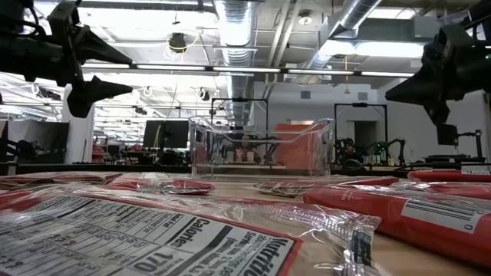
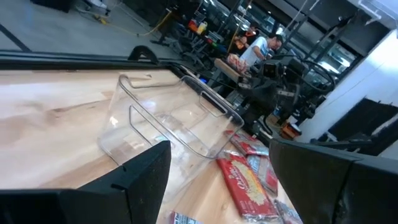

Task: Sort popcorn bags into baskets
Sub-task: Put the red popcorn bag into the transparent bin

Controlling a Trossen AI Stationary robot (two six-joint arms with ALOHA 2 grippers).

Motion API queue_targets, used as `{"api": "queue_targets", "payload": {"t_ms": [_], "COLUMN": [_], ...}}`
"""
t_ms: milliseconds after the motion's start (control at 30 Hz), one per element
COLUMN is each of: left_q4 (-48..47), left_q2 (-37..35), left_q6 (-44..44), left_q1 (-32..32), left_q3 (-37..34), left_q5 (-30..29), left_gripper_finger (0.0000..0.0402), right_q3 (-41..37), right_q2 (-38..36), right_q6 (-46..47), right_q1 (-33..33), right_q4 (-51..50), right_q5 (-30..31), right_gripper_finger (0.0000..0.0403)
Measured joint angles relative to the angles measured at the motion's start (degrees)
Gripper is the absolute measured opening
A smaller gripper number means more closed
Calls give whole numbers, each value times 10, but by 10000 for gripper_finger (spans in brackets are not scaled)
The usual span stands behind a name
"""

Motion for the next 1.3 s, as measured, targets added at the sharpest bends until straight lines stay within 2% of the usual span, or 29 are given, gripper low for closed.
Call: {"api": "queue_targets", "payload": {"t_ms": [133, 233, 333, 433, 500, 567, 667, 800, 1033, 1200, 1300], "left_q4": [2, 5, 14, 59, 93, 117, 141, 145, 144, 145, 145], "left_q2": [0, 0, 0, 0, 2, 3, 2, 2, 3, 2, 3], "left_q6": [-30, -90, -137, -212, -210, -196, -191, -190, -190, -196, -204], "left_q1": [0, 0, 5, 5, 5, 5, 5, 6, 6, 6, 6], "left_q3": [0, 0, 0, 0, 0, 0, 0, 0, 0, 0, 0], "left_q5": [-59, -64, -103, -119, -116, -116, -135, -161, -162, -134, -112], "left_gripper_finger": [263, 263, 263, 263, 263, 263, 263, 263, 263, 263, 263], "right_q3": [0, 0, -1, 8, 40, 87, 173, 306, 499, 536, 515], "right_q2": [0, 0, 0, 0, 5, 27, 90, 230, 467, 580, 619], "right_q6": [80, 127, 119, 75, 51, 32, 0, -28, 6, -9, -16], "right_q1": [0, -1, -6, -9, -9, -9, -7, -1, 4, 4, 0], "right_q4": [3, 3, 17, 59, 56, 16, -111, -284, -527, -579, -584], "right_q5": [3, 3, 13, -48, -79, -84, -94, -103, -120, -170, -265], "right_gripper_finger": [52, 52, 52, 52, 51, 46, 29, 9, 53, 69, 86]}}
